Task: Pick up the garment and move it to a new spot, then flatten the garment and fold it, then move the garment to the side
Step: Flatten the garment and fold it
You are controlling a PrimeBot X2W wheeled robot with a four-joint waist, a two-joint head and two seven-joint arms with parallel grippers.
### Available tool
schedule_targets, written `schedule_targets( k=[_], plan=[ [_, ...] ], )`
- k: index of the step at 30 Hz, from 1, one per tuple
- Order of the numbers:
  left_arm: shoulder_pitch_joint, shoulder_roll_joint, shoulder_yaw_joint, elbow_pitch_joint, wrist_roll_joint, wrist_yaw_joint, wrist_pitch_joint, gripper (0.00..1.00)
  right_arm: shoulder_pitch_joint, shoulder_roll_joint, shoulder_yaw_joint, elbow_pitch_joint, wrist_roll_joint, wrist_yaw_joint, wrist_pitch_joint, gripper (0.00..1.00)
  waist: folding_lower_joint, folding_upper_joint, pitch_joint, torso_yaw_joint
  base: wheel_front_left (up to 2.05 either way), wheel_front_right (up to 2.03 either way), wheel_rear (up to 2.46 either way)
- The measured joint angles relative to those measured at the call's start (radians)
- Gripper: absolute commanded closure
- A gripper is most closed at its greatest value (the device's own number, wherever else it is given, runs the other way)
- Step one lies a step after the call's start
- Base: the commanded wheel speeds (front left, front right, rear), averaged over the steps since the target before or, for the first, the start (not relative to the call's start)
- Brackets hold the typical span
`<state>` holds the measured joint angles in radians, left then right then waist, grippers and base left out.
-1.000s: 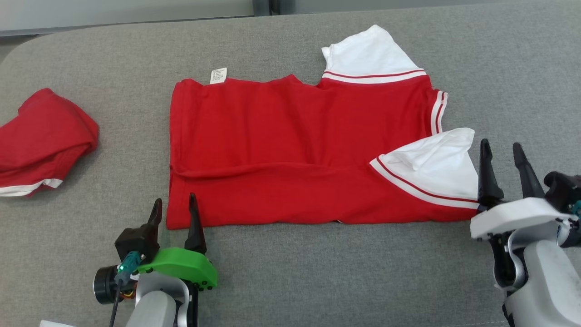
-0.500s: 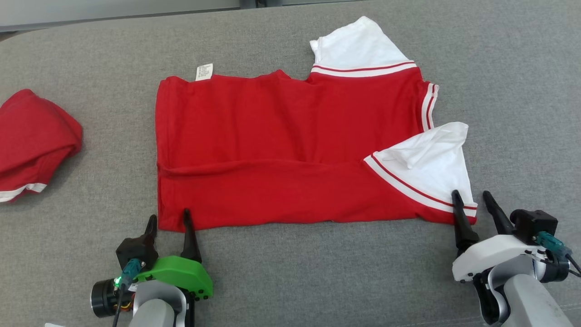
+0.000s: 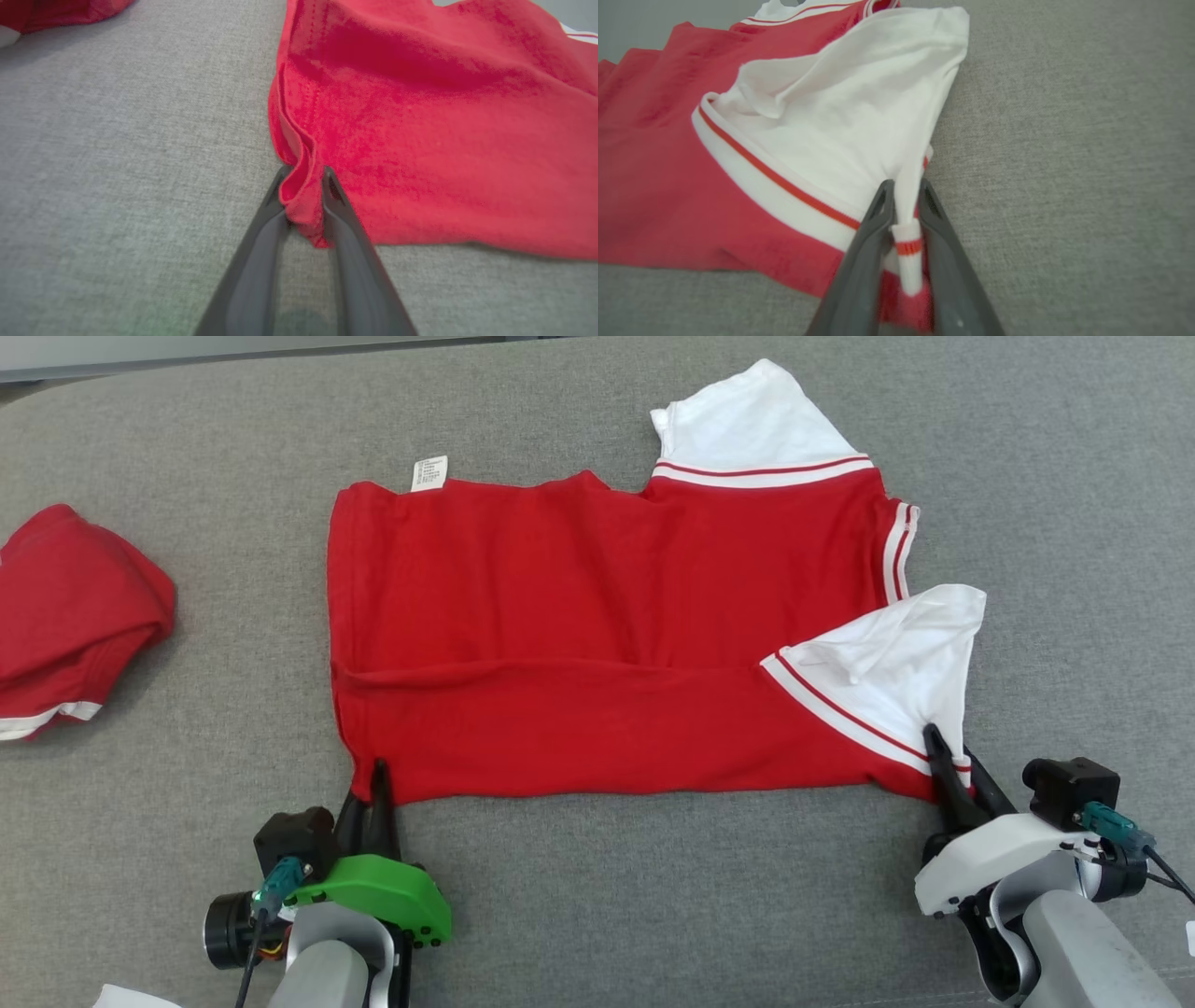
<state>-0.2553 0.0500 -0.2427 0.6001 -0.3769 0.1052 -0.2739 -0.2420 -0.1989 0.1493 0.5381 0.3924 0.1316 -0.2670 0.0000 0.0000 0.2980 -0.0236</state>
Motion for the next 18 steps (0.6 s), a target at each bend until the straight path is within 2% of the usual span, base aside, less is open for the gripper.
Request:
schedule_targets(
  k=[11,18],
  plan=[
    [0.040,-0.002,0.012,-0.013,0.001,-0.017,0.009,1.00,-0.014,-0.010,-0.040,0.007,0.045,0.000,0.003,1.00,0.0000,0.0000,-0.075,0.004,0.00,0.00,0.00],
    [0.153,-0.004,0.019,0.010,-0.002,-0.026,0.009,1.00,0.100,-0.035,-0.005,0.047,0.102,0.000,0.003,1.00,0.0000,0.0000,-0.184,0.013,0.00,0.00,0.00]
  ],
)
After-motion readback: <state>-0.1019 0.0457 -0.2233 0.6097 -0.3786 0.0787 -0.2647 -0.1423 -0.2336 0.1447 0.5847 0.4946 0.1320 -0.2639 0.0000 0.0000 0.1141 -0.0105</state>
